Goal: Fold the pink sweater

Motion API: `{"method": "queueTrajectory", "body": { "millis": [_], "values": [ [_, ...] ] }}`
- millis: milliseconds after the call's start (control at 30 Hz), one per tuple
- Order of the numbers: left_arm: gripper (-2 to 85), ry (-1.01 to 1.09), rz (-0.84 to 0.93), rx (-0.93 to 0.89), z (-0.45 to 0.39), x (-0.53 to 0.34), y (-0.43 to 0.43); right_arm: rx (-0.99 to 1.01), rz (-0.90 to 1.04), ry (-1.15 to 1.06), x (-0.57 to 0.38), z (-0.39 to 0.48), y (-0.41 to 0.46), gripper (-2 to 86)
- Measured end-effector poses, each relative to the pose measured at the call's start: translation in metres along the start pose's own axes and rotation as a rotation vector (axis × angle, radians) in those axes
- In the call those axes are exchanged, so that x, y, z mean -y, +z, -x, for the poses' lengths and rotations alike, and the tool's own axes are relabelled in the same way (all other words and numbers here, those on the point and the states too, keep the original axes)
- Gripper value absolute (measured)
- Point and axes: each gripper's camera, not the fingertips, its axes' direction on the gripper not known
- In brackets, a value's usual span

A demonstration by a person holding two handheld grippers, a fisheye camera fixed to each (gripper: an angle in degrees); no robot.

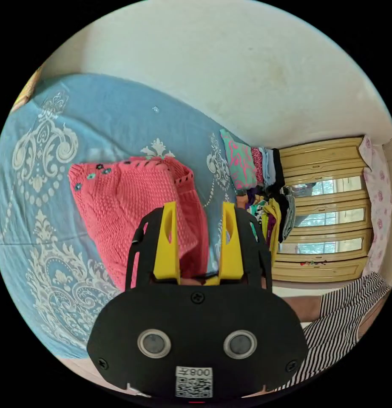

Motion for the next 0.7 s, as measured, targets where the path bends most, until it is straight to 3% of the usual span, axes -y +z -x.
{"method": "queueTrajectory", "body": {
  "millis": [133, 233, 300, 367, 467, 700],
  "values": [
    [14.6, -0.023, 0.077, 0.295, 0.013, -0.003, -0.026, -0.059, 0.153, -0.108, 0.010, 0.042, 0.065, 0.9],
    [13.9, -0.079, 0.127, 0.359, 0.039, -0.021, -0.049, -0.039, 0.111, -0.116, 0.004, 0.036, 0.035, 1.6],
    [12.3, -0.097, 0.123, 0.364, 0.051, -0.029, -0.069, -0.105, 0.033, -0.113, -0.002, 0.032, -0.007, 2.6],
    [9.3, -0.125, 0.128, 0.348, 0.063, -0.038, -0.092, -0.301, -0.136, -0.084, 0.000, 0.023, -0.071, 5.1],
    [7.2, -0.165, 0.120, 0.284, 0.076, -0.050, -0.121, -0.550, -0.242, -0.017, 0.031, 0.002, -0.125, 7.9],
    [6.2, -0.216, 0.012, 0.195, 0.077, -0.083, -0.200, -0.707, -0.126, 0.119, 0.115, -0.036, -0.122, 9.7]
  ]
}}
